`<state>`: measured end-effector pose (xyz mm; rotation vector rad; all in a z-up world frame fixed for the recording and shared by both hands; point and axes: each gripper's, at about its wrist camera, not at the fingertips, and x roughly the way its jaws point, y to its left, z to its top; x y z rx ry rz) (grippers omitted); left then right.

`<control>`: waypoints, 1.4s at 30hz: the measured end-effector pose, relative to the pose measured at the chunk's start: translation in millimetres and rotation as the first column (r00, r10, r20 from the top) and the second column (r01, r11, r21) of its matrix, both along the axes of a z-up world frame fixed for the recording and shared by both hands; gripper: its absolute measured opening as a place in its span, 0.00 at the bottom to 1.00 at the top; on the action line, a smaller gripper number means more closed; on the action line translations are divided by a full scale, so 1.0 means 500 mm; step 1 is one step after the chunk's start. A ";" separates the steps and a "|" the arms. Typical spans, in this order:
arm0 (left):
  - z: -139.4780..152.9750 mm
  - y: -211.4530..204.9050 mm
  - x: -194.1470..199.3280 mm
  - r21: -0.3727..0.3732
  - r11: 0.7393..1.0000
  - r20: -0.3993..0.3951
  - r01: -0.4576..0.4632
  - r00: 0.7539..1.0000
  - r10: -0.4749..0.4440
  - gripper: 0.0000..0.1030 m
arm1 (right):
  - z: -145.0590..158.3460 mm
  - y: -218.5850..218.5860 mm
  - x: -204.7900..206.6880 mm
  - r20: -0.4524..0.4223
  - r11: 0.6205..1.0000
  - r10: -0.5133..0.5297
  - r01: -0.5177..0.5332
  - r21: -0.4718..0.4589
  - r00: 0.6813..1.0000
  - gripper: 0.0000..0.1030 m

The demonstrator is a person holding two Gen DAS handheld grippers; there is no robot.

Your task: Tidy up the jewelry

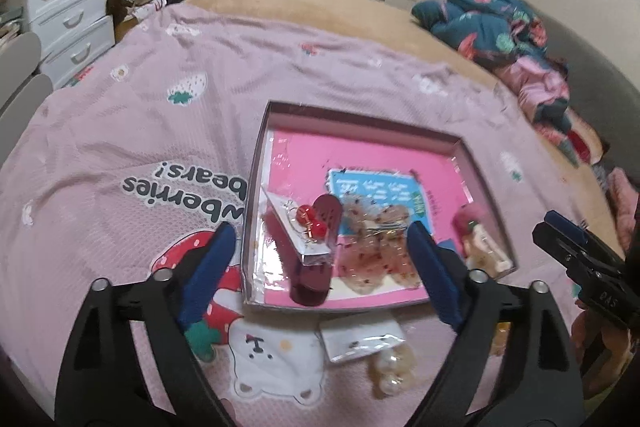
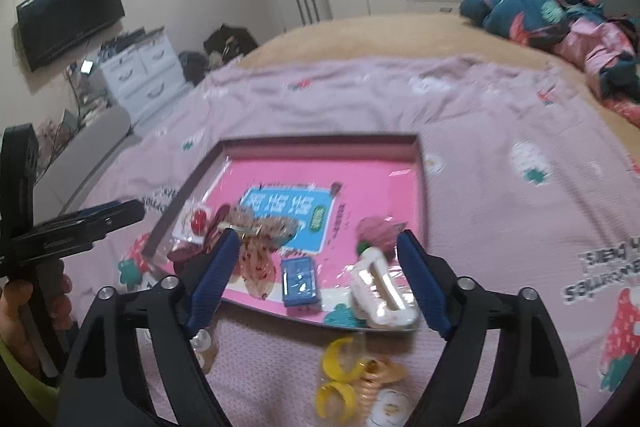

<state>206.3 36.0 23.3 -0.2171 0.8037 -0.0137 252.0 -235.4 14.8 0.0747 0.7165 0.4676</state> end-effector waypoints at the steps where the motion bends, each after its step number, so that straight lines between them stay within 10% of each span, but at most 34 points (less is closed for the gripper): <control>1: 0.008 -0.002 -0.009 -0.005 1.000 0.011 -0.001 1.000 0.001 0.83 | 0.008 -0.006 -0.005 0.011 1.000 -0.009 0.009 0.000 1.000 0.81; 13: 0.082 -0.023 -0.089 -0.028 0.999 0.112 0.025 0.993 -0.021 0.91 | 0.087 -0.081 -0.089 0.108 0.996 -0.073 0.068 0.056 0.991 0.83; 42: 0.046 -0.044 -0.201 0.042 0.996 0.101 0.074 0.992 -0.078 0.91 | 0.062 -0.042 -0.206 0.083 0.999 -0.029 0.030 -0.018 0.996 0.83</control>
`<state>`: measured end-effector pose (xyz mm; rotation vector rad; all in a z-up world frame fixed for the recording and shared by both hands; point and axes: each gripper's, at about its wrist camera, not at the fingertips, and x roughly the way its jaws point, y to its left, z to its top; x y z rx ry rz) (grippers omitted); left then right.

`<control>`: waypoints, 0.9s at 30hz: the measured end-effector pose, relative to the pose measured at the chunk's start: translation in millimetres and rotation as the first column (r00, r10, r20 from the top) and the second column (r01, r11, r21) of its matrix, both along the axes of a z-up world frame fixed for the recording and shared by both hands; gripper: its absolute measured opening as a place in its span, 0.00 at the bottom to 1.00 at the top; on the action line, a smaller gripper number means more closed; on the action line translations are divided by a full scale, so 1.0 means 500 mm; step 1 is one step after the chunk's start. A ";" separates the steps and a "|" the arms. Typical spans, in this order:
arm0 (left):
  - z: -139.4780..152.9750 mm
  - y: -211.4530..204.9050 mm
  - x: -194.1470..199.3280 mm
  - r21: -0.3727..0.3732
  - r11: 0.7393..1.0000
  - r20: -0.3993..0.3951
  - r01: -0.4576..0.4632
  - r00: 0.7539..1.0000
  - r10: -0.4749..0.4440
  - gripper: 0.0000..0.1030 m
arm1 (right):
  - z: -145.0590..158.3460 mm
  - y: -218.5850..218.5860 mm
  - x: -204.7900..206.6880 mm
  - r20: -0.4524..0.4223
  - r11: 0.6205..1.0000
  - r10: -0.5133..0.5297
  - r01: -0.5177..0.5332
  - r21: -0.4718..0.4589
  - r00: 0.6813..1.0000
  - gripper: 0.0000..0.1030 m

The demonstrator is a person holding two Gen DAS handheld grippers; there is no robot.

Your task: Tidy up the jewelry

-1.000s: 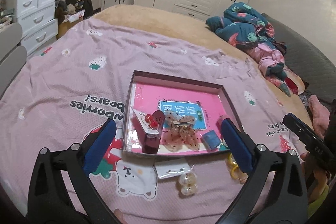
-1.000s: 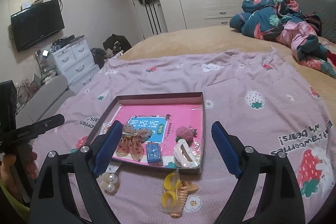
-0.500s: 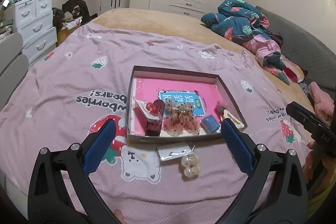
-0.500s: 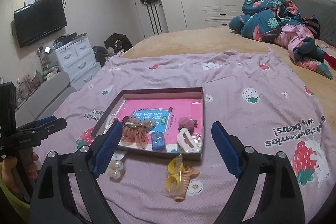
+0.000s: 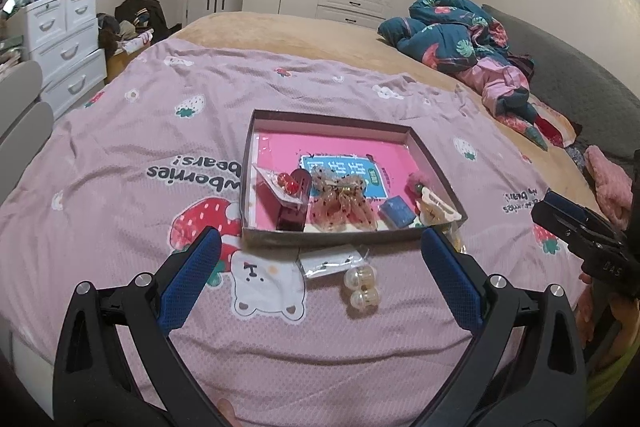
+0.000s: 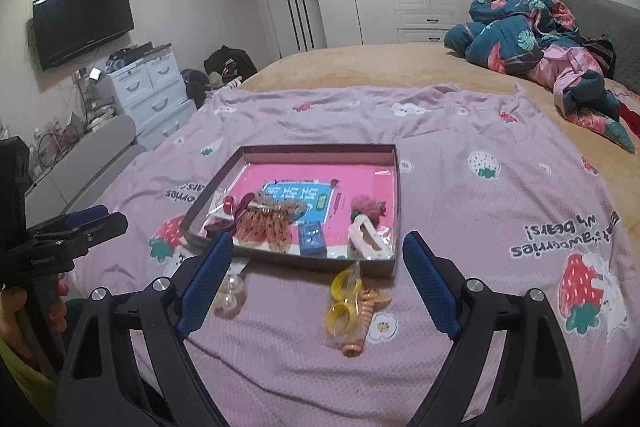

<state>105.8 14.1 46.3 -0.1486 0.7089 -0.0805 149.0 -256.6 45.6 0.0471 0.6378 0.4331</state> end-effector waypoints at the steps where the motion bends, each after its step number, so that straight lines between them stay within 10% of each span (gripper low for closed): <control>1: -0.003 0.000 -0.001 0.000 1.000 -0.004 0.001 1.000 -0.001 0.91 | -0.004 0.002 -0.002 -0.004 1.000 0.001 -0.001 -0.005 1.000 0.83; 27: -0.137 -0.038 -0.011 -0.017 0.998 -0.176 0.068 0.982 -0.070 0.91 | -0.131 0.017 -0.003 -0.155 0.995 0.011 -0.026 -0.093 0.988 0.80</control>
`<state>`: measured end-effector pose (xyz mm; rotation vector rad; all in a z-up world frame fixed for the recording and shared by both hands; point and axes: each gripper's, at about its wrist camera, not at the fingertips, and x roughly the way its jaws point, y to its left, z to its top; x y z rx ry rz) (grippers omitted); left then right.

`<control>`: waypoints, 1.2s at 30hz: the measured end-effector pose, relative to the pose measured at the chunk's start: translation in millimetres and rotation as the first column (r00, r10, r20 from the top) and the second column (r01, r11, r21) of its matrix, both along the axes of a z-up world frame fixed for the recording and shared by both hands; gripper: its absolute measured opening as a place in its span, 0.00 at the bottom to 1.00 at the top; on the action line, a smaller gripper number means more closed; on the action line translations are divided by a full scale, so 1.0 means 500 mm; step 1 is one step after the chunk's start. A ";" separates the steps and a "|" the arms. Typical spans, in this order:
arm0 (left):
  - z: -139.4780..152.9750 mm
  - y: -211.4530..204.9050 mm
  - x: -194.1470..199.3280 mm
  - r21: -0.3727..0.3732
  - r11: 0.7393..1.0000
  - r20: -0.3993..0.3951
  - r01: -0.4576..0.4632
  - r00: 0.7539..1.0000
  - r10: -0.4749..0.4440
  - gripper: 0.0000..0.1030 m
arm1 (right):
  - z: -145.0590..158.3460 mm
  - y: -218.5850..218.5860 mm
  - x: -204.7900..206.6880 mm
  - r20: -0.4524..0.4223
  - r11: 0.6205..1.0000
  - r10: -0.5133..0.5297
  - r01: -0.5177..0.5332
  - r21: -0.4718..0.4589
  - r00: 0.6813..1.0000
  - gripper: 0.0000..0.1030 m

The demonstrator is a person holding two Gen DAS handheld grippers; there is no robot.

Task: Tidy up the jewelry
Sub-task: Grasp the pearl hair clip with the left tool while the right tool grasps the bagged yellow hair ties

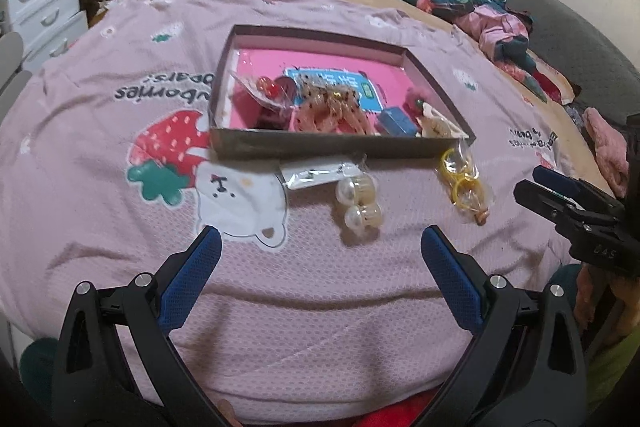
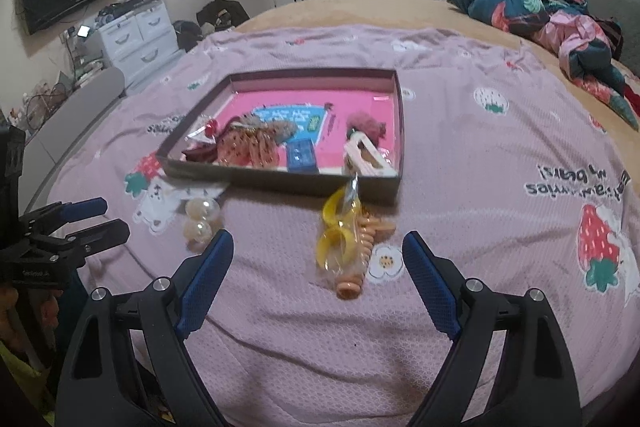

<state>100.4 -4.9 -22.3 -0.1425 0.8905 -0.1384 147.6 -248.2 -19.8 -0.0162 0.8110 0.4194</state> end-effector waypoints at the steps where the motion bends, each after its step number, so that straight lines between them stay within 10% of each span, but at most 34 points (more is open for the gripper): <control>1: -0.005 -0.003 0.001 0.002 1.000 -0.003 0.004 1.000 -0.004 0.91 | -0.004 -0.002 0.003 -0.007 1.000 -0.001 0.001 0.002 1.000 0.77; 22: -0.075 -0.030 0.057 -0.031 0.999 -0.056 0.010 0.998 -0.012 0.89 | -0.093 0.012 0.061 -0.118 1.000 0.008 -0.010 -0.013 0.993 0.28; 36: -0.107 -0.063 0.110 0.000 0.999 -0.075 0.040 0.996 -0.040 0.54 | -0.104 0.047 0.097 -0.138 0.999 0.051 -0.053 -0.010 0.989 0.19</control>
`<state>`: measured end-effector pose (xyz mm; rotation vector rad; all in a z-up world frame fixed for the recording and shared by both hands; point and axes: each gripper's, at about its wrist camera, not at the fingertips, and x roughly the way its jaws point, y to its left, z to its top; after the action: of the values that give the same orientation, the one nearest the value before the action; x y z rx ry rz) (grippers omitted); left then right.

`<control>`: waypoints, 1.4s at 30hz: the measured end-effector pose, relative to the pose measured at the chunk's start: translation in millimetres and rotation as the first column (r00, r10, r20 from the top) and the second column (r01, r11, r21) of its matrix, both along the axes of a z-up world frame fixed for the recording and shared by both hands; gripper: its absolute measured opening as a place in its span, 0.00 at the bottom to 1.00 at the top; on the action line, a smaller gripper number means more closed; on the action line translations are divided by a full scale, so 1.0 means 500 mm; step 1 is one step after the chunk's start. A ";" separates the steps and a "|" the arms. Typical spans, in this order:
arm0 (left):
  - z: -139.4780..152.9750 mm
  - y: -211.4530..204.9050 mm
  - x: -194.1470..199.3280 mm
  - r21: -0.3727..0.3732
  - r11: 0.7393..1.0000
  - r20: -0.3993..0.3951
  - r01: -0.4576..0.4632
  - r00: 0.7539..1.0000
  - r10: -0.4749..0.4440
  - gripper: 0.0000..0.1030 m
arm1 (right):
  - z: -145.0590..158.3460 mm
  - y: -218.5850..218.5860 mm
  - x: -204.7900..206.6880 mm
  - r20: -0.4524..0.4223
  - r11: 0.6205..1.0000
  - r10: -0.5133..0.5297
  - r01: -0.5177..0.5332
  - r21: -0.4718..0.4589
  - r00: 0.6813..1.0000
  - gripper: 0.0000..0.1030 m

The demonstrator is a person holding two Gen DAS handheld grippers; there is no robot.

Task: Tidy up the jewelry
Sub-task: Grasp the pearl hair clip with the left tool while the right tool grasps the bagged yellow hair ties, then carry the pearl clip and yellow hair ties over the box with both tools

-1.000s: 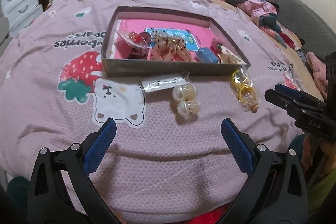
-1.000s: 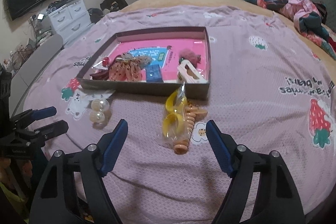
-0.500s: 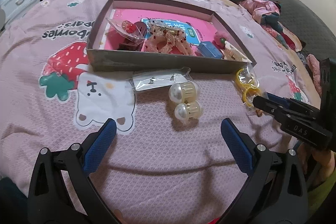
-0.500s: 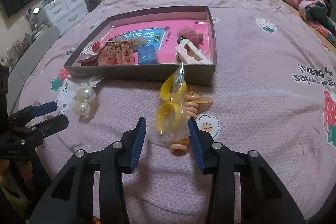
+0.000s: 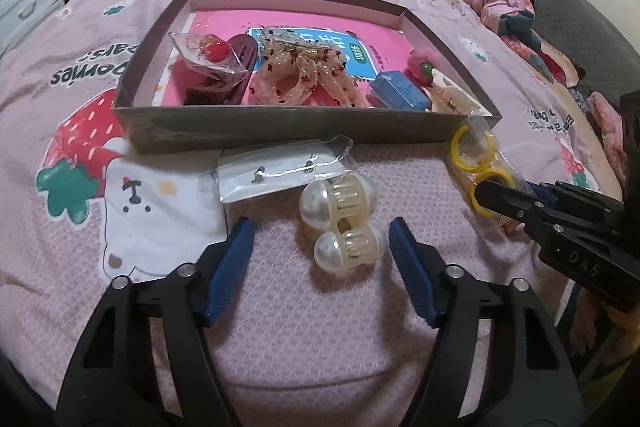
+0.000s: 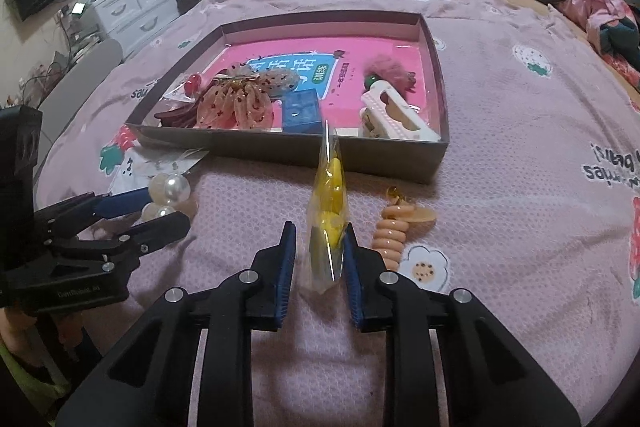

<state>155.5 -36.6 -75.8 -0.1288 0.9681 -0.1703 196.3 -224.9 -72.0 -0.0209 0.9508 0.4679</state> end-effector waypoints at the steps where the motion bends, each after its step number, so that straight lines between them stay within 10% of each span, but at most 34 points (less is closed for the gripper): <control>1: -0.001 -0.001 0.002 0.004 1.000 0.001 0.002 1.000 -0.002 0.52 | -0.002 -0.002 0.003 -0.006 1.000 -0.004 0.004 0.005 1.000 0.16; 6: -0.002 -0.006 0.006 -0.017 1.000 -0.002 0.026 1.000 -0.026 0.32 | -0.008 -0.022 0.012 -0.041 0.996 -0.028 0.031 0.082 0.999 0.15; 42: 0.126 0.087 -0.104 -0.051 0.998 0.102 -0.027 0.994 0.032 0.28 | 0.112 0.031 -0.112 0.108 0.989 0.087 -0.099 0.114 0.990 0.15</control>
<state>103.5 6.8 -12.6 -0.1782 0.8591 -0.1724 140.1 -209.5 -16.0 0.0186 0.8215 0.6038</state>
